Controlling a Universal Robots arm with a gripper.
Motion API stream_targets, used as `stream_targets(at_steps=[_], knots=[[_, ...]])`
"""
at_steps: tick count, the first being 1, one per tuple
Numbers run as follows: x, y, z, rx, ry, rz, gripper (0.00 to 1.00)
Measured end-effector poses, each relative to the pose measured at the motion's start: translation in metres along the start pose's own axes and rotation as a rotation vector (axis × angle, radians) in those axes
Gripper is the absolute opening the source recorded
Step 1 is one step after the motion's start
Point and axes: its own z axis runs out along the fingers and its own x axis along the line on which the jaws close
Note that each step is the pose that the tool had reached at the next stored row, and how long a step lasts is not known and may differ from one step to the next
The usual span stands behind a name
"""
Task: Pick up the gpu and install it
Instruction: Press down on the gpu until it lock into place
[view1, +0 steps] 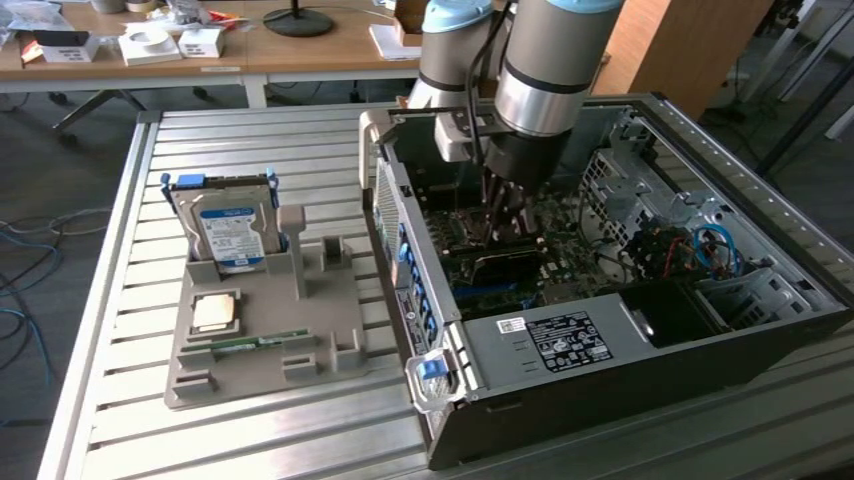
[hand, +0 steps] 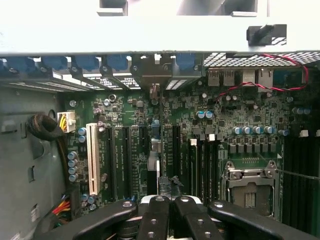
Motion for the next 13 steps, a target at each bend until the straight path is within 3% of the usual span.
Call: stream_targets(at_steps=[13], knots=[[0.0001,0.0,0.0057,0.0,-0.0001,0.0,0.11]])
